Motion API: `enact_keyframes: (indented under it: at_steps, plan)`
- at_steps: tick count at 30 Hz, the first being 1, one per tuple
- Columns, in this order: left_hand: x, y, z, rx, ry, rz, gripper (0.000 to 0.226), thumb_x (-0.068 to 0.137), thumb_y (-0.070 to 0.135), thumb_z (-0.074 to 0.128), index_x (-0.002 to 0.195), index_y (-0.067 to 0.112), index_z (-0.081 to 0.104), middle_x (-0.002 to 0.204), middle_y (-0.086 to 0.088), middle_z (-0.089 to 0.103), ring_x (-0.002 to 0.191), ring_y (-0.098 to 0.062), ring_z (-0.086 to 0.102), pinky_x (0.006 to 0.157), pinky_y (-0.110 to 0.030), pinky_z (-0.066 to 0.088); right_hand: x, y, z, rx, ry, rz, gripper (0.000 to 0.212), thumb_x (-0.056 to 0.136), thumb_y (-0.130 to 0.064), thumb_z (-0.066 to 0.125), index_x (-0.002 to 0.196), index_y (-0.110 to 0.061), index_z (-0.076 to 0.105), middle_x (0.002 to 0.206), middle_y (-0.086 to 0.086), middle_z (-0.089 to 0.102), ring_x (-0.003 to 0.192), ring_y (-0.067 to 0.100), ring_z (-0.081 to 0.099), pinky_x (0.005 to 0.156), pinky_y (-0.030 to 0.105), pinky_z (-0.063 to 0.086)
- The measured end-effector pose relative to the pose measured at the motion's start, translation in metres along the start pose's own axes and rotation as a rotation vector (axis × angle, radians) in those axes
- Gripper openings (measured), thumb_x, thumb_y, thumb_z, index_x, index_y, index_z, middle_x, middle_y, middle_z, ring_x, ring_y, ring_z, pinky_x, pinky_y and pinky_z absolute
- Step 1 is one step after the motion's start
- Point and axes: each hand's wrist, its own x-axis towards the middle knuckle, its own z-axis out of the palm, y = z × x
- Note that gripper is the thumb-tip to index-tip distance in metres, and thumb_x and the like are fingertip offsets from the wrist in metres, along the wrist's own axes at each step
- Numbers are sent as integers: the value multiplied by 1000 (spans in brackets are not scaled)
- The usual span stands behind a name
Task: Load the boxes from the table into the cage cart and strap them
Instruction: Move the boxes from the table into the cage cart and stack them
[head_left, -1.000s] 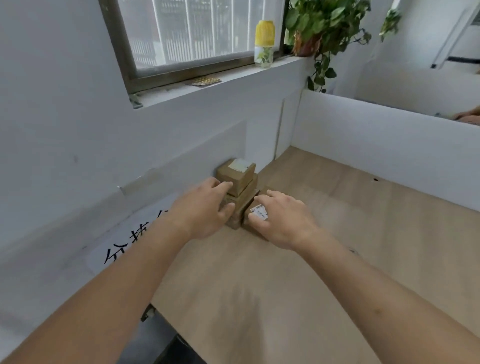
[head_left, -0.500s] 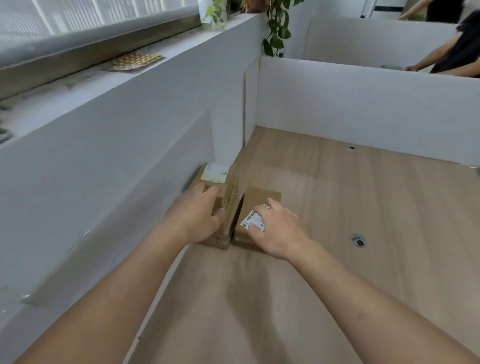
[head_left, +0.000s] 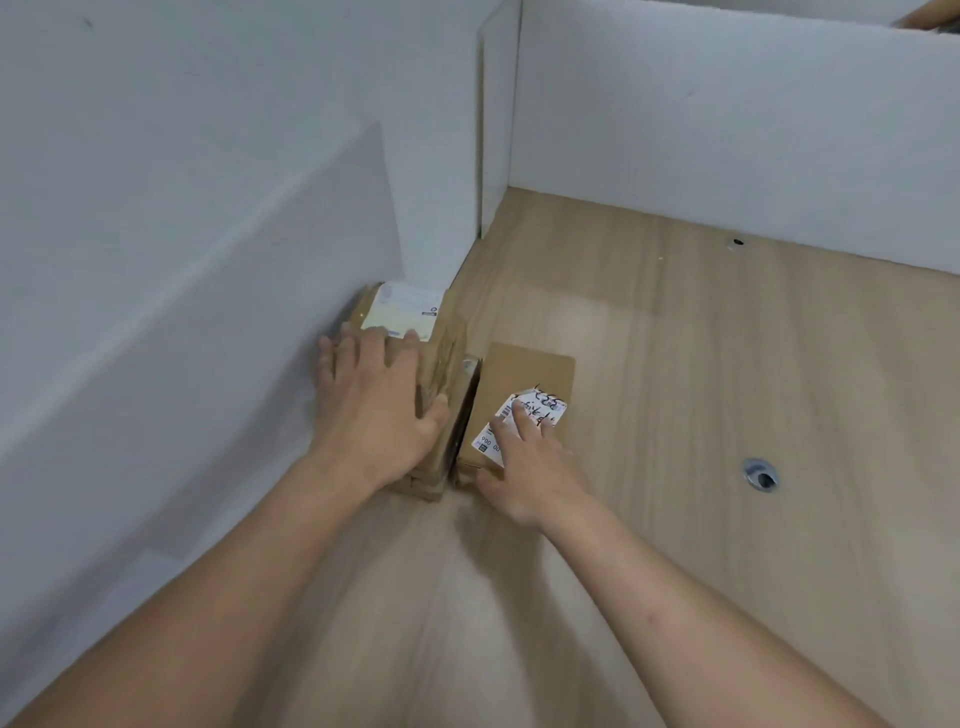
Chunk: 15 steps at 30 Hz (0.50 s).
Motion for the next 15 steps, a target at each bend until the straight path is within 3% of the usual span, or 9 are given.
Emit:
enact_keyframes:
  at_steps: [4,7,10,12,15]
  plan:
    - [7,3,-3,-53,38,-14,79,91,58,60,156,17,43,154,-17,38,151,-41,24,124,-58,13,3,12,19,-54,-51,23,85,101,-63,39,166,-28,-4,174,-5,-8,159,38,-3,123,60,16]
    - [11,4,-15,-95,20,-17,79,86,61,62,152,18,48,155,-10,37,142,-37,35,114,-53,35,-9,18,18,-31,-53,36,86,101,-65,37,166,-27,-4,174,-6,1,159,37,2,122,62,16]
    - [9,9,-29,-110,-28,-48,82,77,69,62,146,25,52,147,-6,39,130,-37,40,104,-48,43,-29,19,14,-56,-9,41,78,97,-65,39,162,-27,19,160,-2,35,147,36,33,115,58,27]
    - [4,16,-34,-134,-66,-58,87,69,73,60,144,31,51,140,-7,38,126,-36,39,103,-46,43,-37,16,10,-88,37,74,68,92,-69,42,147,-30,39,143,1,51,132,32,48,108,53,31]
    - [2,23,-36,-152,-142,-58,85,68,68,66,146,40,46,154,-13,24,135,-40,34,110,-46,36,-37,14,7,-70,68,169,74,83,-82,48,140,-36,43,145,10,44,137,37,39,107,52,32]
